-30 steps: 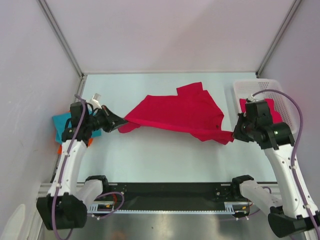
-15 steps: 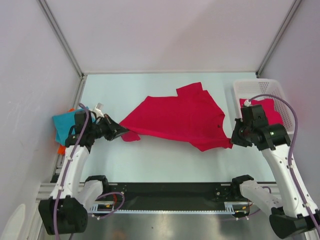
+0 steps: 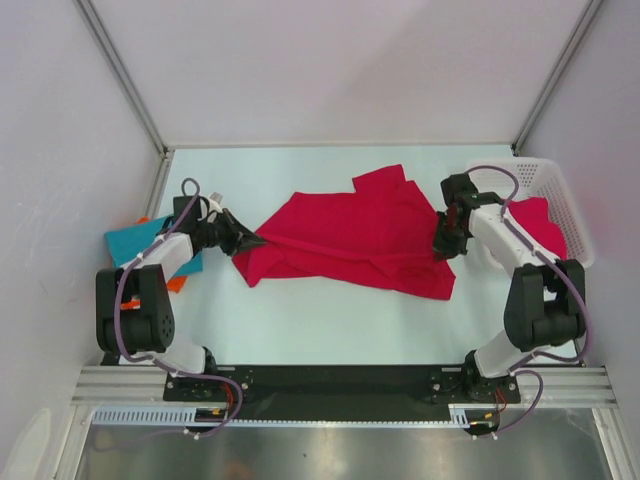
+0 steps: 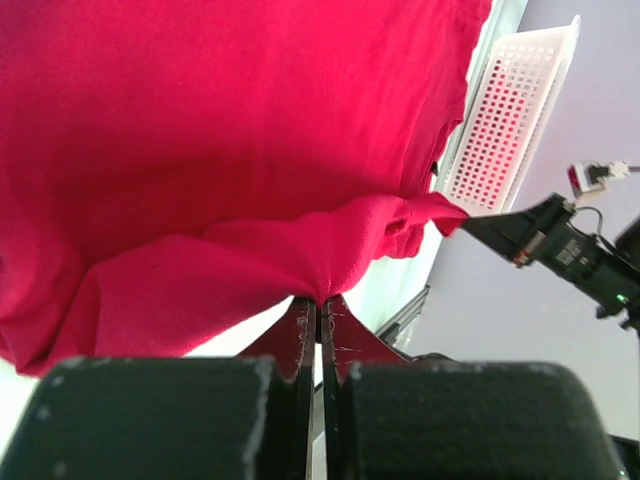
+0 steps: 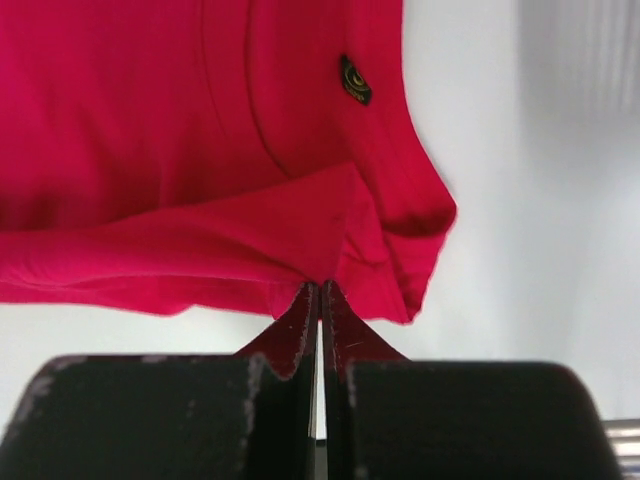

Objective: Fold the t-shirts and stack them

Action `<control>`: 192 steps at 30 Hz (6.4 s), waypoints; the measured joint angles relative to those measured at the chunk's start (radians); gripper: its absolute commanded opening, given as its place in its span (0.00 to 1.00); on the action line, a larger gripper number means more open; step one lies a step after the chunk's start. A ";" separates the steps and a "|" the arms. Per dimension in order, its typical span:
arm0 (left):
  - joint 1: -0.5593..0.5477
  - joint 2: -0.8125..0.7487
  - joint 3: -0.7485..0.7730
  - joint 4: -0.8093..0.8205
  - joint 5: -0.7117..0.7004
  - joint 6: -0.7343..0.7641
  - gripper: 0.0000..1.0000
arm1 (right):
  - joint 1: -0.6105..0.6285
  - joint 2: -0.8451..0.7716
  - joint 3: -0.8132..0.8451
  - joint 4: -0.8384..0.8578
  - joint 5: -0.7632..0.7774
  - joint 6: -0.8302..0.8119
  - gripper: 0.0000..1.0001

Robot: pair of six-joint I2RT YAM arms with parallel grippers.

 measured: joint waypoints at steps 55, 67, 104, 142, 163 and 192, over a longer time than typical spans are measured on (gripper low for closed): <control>-0.426 0.097 0.154 -0.370 -0.887 0.377 0.97 | 0.177 0.117 0.095 0.040 0.116 0.050 0.24; -0.452 0.129 0.178 -0.410 -1.038 0.403 0.08 | 0.177 0.105 0.086 0.041 0.117 0.050 0.23; -0.264 0.097 0.303 -0.405 -0.677 0.418 0.12 | 0.135 0.086 0.023 0.061 0.125 0.045 0.42; -0.415 0.044 0.321 -0.423 -0.843 0.420 0.36 | 0.125 0.381 0.139 0.130 0.102 0.013 0.01; -0.473 0.266 0.326 -0.362 -0.885 0.418 0.35 | 0.127 0.378 0.139 0.132 0.099 0.000 0.00; -0.540 0.295 0.364 -0.345 -1.077 0.418 0.36 | 0.110 0.351 0.139 0.145 0.129 -0.003 0.29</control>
